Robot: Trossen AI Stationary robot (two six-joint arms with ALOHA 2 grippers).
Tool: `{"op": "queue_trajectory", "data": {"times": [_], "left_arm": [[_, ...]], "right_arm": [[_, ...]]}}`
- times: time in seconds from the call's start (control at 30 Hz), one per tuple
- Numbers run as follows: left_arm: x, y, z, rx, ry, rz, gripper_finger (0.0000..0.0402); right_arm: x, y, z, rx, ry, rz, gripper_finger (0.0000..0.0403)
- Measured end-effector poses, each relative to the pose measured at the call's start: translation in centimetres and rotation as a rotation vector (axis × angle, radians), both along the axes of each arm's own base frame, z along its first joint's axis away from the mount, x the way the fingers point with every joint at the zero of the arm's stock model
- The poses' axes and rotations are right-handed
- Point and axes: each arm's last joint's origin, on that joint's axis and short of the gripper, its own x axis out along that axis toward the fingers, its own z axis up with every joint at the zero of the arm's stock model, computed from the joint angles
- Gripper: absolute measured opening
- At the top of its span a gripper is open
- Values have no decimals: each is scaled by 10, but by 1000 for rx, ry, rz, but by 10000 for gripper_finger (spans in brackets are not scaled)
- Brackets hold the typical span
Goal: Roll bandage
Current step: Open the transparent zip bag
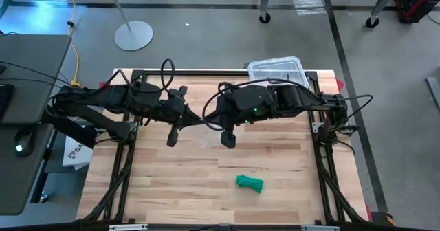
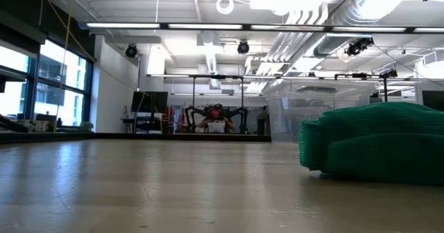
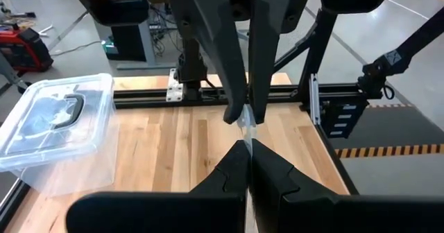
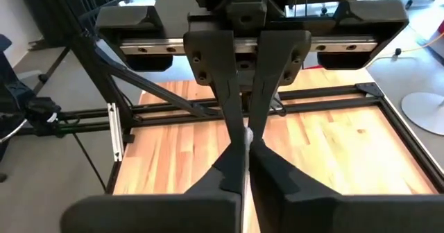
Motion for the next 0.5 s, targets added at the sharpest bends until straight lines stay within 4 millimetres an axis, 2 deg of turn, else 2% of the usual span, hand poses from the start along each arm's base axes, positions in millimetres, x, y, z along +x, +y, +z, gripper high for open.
{"op": "queue_trajectory", "data": {"times": [0.17,0.5], "left_arm": [[-2,0,1,-1,-3,-2,0],[-5,1,4,-2,-18,2,0]], "right_arm": [[0,0,-2,20,22,-11,19],[-2,1,-4,16,46,-10,20]]}}
